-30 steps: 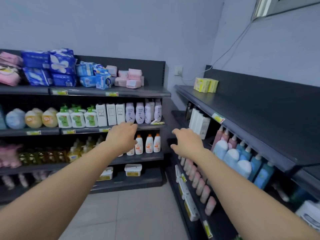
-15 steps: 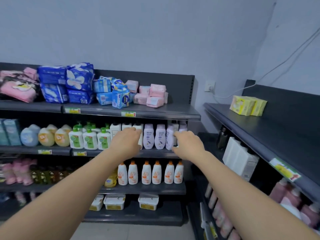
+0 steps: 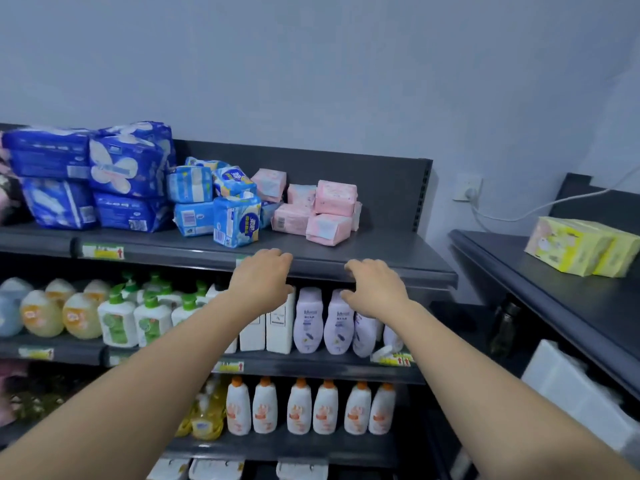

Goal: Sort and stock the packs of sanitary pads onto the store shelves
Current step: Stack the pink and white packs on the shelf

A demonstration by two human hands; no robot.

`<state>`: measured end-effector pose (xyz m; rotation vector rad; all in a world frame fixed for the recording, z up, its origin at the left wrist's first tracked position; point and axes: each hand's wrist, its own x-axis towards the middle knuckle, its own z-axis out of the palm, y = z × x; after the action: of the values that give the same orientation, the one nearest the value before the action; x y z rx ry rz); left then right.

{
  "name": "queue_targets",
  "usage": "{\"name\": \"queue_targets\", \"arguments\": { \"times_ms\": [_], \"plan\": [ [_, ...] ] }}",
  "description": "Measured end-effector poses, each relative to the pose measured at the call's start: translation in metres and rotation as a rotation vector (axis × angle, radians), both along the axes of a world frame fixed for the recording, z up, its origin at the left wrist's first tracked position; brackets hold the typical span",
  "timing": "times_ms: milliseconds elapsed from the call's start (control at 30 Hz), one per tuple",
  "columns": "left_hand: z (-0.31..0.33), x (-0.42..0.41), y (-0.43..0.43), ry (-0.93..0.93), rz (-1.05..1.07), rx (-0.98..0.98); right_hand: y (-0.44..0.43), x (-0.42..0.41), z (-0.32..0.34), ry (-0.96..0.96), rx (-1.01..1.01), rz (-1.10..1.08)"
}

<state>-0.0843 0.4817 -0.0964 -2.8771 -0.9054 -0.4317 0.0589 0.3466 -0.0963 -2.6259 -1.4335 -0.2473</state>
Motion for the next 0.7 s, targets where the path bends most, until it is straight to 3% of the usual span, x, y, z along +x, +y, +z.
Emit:
{"name": "queue_targets", "arguments": {
  "times_ms": [400,500,700],
  "plan": [
    [0.000,0.142,0.127,0.020,-0.050,-0.053,0.129,0.120,0.001,0.071,-0.009,-0.062],
    [-0.005,0.171,0.141,-0.034,-0.060,-0.181,0.147,0.146,-0.004,0.135,0.034,-0.062],
    [0.001,0.228,0.164,-0.221,-0.042,-0.597,0.176,0.188,-0.010,0.443,0.127,-0.109]
  ]
}}
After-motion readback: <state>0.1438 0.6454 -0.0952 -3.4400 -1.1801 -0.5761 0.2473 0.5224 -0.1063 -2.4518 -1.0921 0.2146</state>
